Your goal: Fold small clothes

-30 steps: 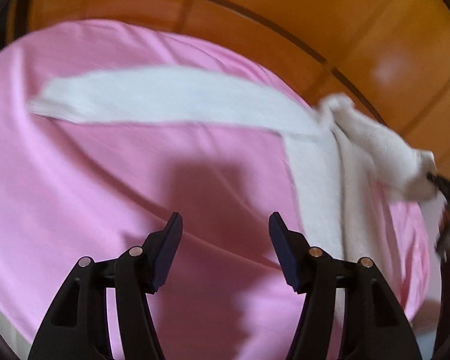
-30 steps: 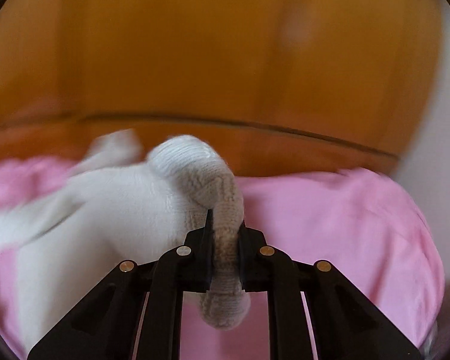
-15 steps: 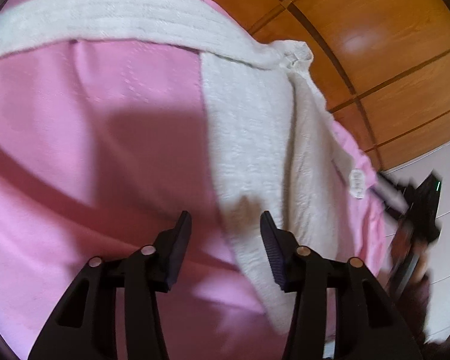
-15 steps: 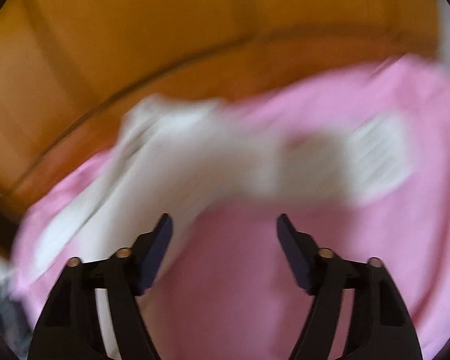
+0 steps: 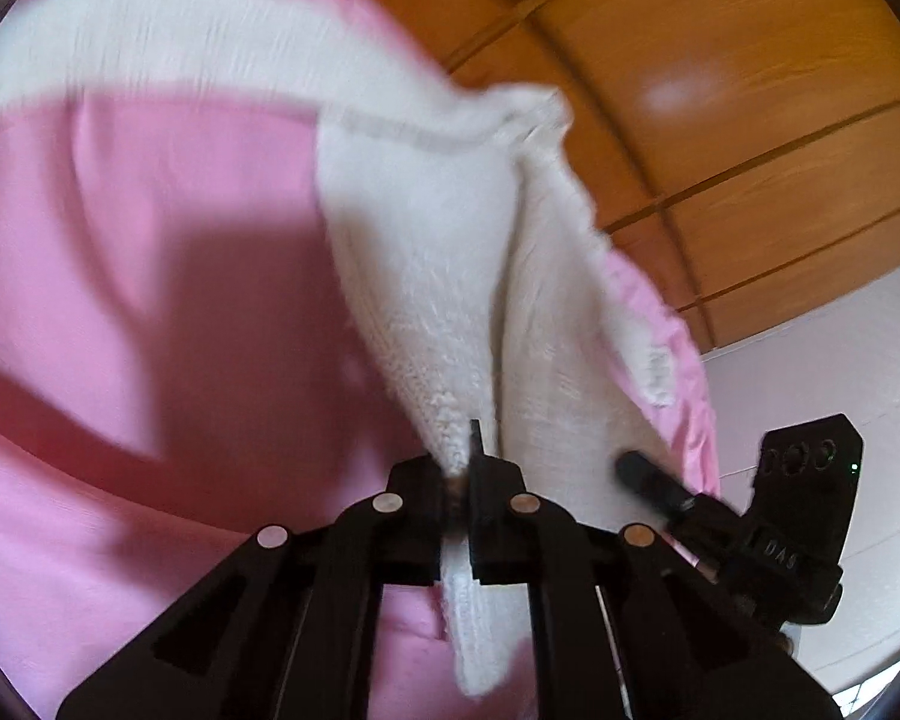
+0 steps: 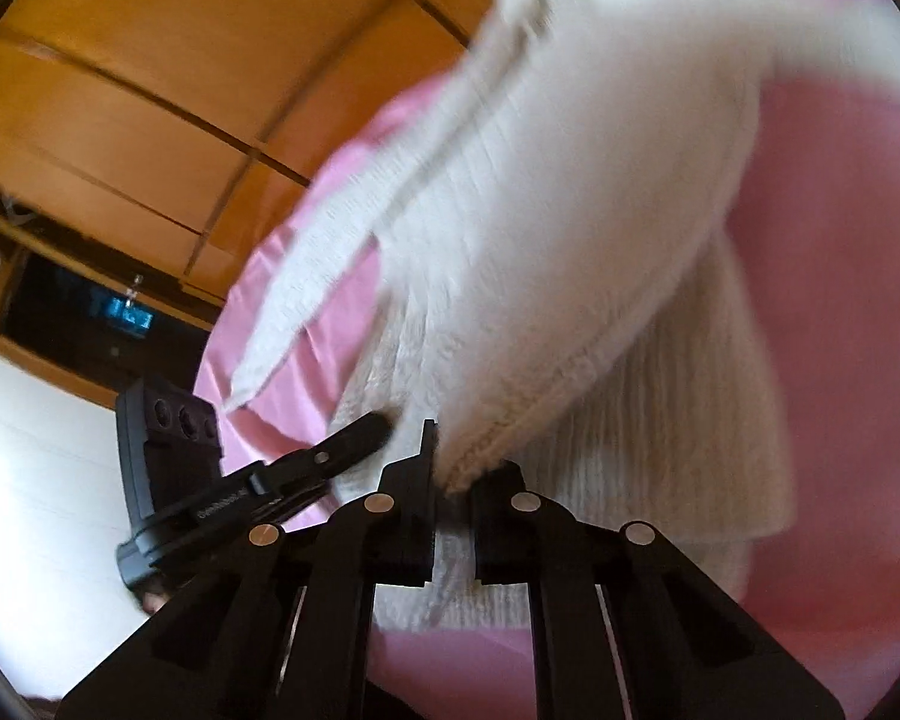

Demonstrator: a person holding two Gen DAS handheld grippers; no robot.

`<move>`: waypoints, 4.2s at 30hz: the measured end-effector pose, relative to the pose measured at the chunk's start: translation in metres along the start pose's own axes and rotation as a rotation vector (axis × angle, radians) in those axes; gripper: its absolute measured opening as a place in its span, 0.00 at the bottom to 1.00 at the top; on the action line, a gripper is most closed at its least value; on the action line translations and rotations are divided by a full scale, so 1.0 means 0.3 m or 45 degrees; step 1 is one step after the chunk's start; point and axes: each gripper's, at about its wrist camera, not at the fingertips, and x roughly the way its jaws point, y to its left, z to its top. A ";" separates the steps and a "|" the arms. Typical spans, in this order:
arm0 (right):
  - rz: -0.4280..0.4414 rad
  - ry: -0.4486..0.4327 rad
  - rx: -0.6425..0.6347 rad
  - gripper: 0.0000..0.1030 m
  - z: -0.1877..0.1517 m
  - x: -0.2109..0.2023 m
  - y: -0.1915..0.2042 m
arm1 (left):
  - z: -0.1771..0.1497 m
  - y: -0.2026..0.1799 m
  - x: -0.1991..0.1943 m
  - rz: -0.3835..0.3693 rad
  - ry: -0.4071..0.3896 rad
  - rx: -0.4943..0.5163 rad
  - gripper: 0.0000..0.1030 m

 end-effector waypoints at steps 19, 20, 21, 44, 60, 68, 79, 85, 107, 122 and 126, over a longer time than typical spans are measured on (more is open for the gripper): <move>-0.340 -0.326 -0.147 0.05 -0.160 -0.644 -0.064 | -0.123 0.048 -0.625 0.197 -0.117 0.044 0.04; -0.360 -0.273 -0.112 0.05 -0.186 -0.592 -0.101 | -0.164 0.104 -0.576 0.242 -0.058 0.011 0.04; -0.389 -0.211 -0.069 0.05 -0.219 -0.546 -0.153 | -0.187 0.129 -0.535 0.272 -0.018 -0.009 0.04; -0.368 -0.056 -0.278 0.65 -0.051 0.017 0.044 | 0.221 0.472 -0.450 1.169 -0.300 0.382 0.63; -0.013 0.095 -0.187 0.65 0.207 0.386 0.180 | 0.450 0.478 -0.457 0.981 -0.356 0.366 0.04; 0.118 0.221 -0.071 0.50 0.335 0.607 0.174 | 0.453 0.446 -0.906 0.798 -0.508 0.095 0.04; 0.062 -0.067 -0.039 0.66 0.653 0.640 0.285 | 0.522 0.752 -0.895 0.826 -0.242 -0.393 0.05; -0.160 -0.005 -0.281 0.66 0.531 0.590 0.273 | 0.486 0.937 -0.921 0.846 -0.330 -0.632 0.42; -0.204 0.123 -0.482 0.66 0.075 0.510 0.379 | 0.390 1.088 -0.838 0.790 -0.614 -0.616 0.25; -0.154 0.224 -0.564 0.66 -0.061 0.565 0.437 | 0.422 0.848 -0.991 1.141 -0.576 -0.445 0.05; -0.207 0.214 -0.611 0.67 -0.101 0.573 0.445 | 0.402 0.960 -0.844 1.313 -0.455 -0.537 0.28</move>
